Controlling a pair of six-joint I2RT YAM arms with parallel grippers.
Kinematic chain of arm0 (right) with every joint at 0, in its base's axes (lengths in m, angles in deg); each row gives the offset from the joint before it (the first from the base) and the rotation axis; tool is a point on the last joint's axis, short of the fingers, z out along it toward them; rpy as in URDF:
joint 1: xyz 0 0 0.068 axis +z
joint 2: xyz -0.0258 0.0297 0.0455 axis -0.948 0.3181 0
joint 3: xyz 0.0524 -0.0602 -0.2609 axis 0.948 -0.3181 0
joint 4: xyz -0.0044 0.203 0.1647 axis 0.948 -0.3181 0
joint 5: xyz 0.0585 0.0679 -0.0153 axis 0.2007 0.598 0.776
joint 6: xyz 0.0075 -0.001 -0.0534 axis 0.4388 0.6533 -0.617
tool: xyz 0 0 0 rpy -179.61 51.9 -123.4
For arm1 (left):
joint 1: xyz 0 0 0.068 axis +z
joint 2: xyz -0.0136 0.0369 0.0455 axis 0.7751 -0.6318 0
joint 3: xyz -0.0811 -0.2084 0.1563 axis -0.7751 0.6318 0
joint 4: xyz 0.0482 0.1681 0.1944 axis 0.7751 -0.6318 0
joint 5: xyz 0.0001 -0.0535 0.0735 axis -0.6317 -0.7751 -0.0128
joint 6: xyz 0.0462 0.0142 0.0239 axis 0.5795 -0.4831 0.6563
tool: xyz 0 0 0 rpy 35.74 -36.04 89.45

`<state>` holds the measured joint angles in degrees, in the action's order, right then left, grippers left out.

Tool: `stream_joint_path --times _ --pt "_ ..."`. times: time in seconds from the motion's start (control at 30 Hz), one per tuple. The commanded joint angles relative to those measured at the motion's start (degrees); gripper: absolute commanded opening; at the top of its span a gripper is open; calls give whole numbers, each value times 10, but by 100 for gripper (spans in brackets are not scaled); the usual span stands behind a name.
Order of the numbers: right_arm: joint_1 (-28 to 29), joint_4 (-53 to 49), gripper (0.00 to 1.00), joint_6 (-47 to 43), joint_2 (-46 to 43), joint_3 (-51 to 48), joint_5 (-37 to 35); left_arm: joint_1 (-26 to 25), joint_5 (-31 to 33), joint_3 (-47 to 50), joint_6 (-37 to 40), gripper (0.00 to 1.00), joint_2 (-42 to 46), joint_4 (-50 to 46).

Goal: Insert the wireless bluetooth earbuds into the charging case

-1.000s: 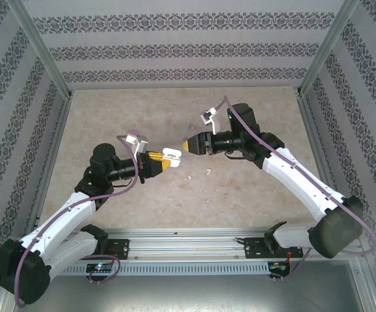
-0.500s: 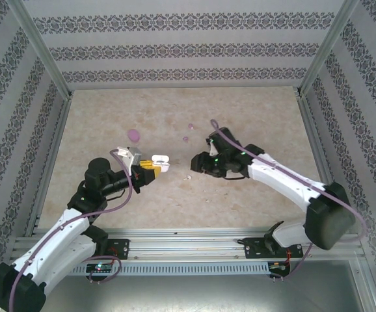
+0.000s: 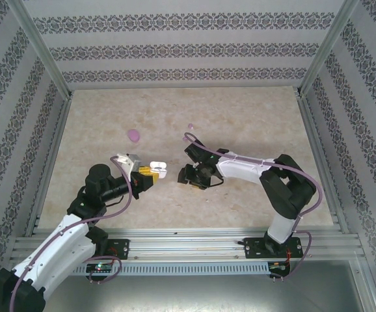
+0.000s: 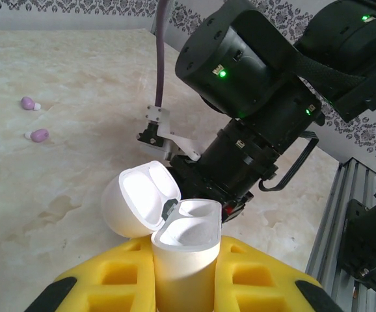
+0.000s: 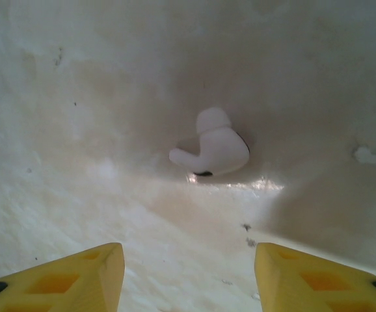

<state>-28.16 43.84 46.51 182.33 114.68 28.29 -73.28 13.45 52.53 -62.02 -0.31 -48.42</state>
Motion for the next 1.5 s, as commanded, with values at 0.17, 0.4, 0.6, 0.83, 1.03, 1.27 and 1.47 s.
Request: stream_joint_path --times 0.17,0.4,0.6,0.83,1.03,1.27,1.47 --pt "-1 -14 56 -15 59 58 -26 -5 12 9 16 0 21 -16" --pt "-10 -50 56 -46 92 98 -44 -5 11 8 21 0 21 -20" --pt "-14 -79 56 -77 114 131 -58 -5 13 8 21 0 21 -25" --pt "-14 -115 56 -111 140 167 -77 -5 13 7 18 0 21 -30" --pt "-14 -136 55 -141 156 195 -88 -5 13 7 16 0 21 -30" --pt "-15 -158 56 -167 173 232 -100 -5 12 7 14 0 20 -30" --pt "-16 -176 56 -182 182 262 -113 -5 10 7 13 0 20 -30"
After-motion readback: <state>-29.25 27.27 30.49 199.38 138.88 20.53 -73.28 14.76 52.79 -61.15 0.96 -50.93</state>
